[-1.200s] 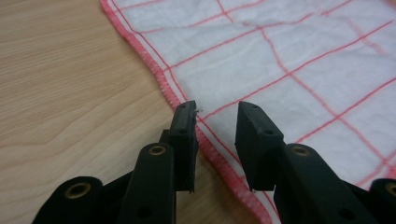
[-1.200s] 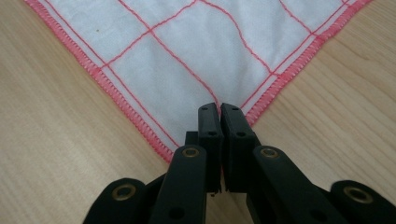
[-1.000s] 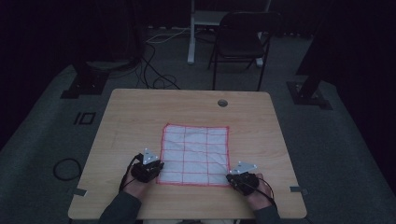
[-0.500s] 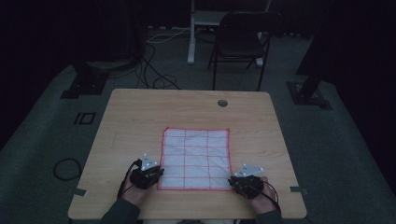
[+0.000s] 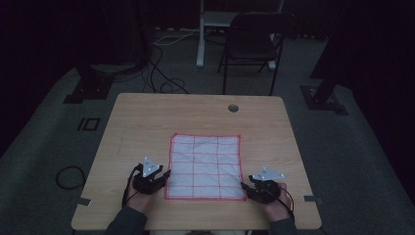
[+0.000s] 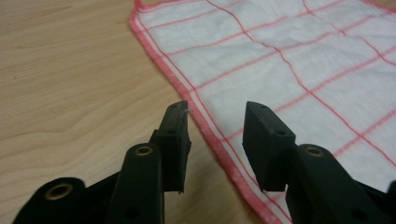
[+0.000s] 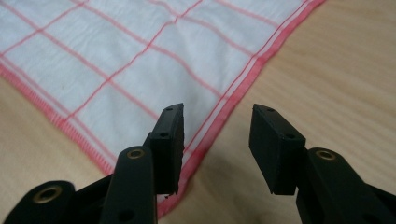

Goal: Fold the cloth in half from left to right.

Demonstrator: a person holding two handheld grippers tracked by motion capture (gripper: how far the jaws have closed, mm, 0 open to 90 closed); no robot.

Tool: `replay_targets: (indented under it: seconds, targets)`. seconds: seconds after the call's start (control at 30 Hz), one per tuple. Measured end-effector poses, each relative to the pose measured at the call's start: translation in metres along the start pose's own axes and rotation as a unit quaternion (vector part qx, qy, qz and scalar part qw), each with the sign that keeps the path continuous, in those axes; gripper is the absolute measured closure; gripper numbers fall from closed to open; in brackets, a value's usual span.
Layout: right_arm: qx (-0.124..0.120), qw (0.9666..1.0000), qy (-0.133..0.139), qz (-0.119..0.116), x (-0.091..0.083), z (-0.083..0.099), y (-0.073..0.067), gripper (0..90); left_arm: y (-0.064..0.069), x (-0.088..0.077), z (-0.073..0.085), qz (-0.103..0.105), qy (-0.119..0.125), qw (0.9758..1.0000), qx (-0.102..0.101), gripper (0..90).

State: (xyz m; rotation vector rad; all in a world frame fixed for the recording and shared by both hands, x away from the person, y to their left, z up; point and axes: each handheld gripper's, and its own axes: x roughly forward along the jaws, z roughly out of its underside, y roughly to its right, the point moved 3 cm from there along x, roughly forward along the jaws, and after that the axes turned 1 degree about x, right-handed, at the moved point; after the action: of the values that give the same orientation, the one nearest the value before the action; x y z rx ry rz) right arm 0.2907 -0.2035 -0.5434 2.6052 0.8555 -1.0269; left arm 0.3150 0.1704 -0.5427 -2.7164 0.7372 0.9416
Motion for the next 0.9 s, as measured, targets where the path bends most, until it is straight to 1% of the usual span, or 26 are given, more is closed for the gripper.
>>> replay_targets:
  seconds: [0.17, 0.2, 0.33, 0.37, 0.4, 0.43, 0.47, 0.57, 0.77, 0.83, 0.9]
  targets:
    - [-0.001, 0.9998, 0.017, 0.008, 0.006, -0.012, 0.001, 54.6, -0.007, 0.010, -0.002, -0.013, -0.009, 0.9998, -0.010, 59.3]
    - [-0.005, 0.9998, 0.018, 0.009, 0.009, -0.014, 0.001, 54.6, -0.008, 0.013, -0.002, -0.015, -0.012, 0.9997, -0.012, 59.1]
    - [-0.018, 0.9995, 0.018, 0.017, 0.020, -0.020, -0.002, 55.0, -0.012, 0.023, -0.003, -0.025, -0.023, 0.9994, -0.012, 58.0]
    - [-0.018, 0.9995, 0.018, 0.017, 0.020, -0.020, -0.002, 55.0, -0.012, 0.023, -0.003, -0.025, -0.023, 0.9994, -0.012, 57.2]
    - [-0.036, 0.9988, 0.011, 0.030, 0.028, -0.024, -0.003, 55.5, -0.012, 0.026, -0.005, -0.026, -0.025, 0.9993, -0.012, 56.0]
    - [-0.044, 0.9984, 0.008, 0.035, 0.031, -0.024, -0.003, 55.7, -0.012, 0.028, -0.006, -0.026, -0.027, 0.9992, -0.013, 55.4]
    - [-0.048, 0.9981, 0.007, 0.037, 0.033, -0.025, -0.003, 55.8, -0.013, 0.030, -0.007, -0.025, -0.029, 0.9992, -0.014, 55.3]
    - [-0.050, 0.9980, 0.006, 0.040, 0.037, -0.028, -0.002, 56.0, -0.013, 0.035, -0.008, -0.020, -0.030, 0.9991, -0.022, 55.3]
    - [-0.042, 0.9982, 0.012, 0.042, 0.044, -0.033, 0.002, 56.5, -0.010, 0.042, -0.009, -0.013, -0.037, 0.9988, -0.028, 55.1]
    - [-0.042, 0.9981, 0.012, 0.043, 0.047, -0.033, 0.003, 56.7, -0.009, 0.044, -0.010, -0.009, -0.037, 0.9988, -0.029, 55.1]
    - [-0.036, 0.9984, 0.010, 0.042, 0.050, -0.033, 0.005, 56.8, -0.007, 0.045, -0.011, -0.007, -0.037, 0.9989, -0.027, 55.1]
